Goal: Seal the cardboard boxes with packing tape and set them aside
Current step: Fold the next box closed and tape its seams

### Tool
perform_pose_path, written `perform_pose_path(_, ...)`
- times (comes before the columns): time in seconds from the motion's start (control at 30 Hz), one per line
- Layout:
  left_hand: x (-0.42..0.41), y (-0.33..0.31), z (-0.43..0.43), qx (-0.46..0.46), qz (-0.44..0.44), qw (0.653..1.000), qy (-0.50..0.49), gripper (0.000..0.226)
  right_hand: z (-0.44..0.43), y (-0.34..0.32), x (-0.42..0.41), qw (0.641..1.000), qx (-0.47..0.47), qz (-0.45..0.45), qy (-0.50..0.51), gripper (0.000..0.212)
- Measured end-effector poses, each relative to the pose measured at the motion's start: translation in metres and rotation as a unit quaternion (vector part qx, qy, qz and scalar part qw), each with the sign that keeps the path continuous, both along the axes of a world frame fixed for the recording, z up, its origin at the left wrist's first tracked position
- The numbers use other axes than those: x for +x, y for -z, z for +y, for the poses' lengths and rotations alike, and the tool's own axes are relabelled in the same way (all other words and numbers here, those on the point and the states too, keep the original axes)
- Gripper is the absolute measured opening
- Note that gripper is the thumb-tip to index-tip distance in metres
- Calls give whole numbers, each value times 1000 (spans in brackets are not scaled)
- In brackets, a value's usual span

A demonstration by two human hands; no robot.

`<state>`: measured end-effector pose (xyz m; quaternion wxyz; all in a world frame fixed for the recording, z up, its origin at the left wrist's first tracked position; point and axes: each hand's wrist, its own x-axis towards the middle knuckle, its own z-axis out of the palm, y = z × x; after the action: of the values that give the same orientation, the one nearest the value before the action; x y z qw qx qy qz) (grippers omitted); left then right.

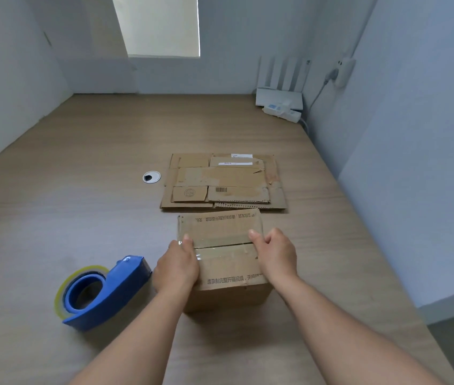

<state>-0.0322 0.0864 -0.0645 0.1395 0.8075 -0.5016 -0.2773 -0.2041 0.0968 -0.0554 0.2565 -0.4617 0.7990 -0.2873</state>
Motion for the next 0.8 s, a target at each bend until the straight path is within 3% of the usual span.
perform_pose_path(0.1, 19, -5, 6, 2, 138, 990, 3, 51, -4, 1, -12, 999, -24, -4, -45, 40)
perform_pose_path(0.17, 39, -10, 24, 56, 268, 961, 27, 69, -13, -3, -20, 992, -13, 20, -121, 39)
perform_pose_path(0.2, 49, -14, 36, 76, 285, 954, 51, 77, -19, -6, -22, 985, 1, 41, -165, 38)
perform_pose_path(0.23, 58, -15, 47, 91, 272, 954, 85, 83, -26, -10, -23, 976, 20, 70, -206, 38)
perform_pose_path(0.3, 70, -15, 65, 69, 163, 973, 148, 90, -38, -18, -14, 951, 56, 148, -264, 41)
perform_pose_path(0.4, 54, -22, 87, 60, 92, 974, 198, 86, -52, -21, 12, 929, 76, 254, -257, 72)
perform_pose_path(0.47, 35, -24, 96, 37, 59, 985, 159, 86, -55, -19, 27, 937, 99, 255, -216, 92)
perform_pose_path(0.53, 22, -21, 100, 0, 43, 992, 122, 108, -53, -18, 36, 945, 124, 232, -194, 98)
perform_pose_path(0.6, 18, -16, 100, -16, 36, 991, 130, 120, -44, -17, 40, 946, 135, 229, -185, 91)
perform_pose_path(0.8, 16, -9, 99, -34, 64, 989, 129, 122, 26, -11, 44, 917, 123, 267, -268, 58)
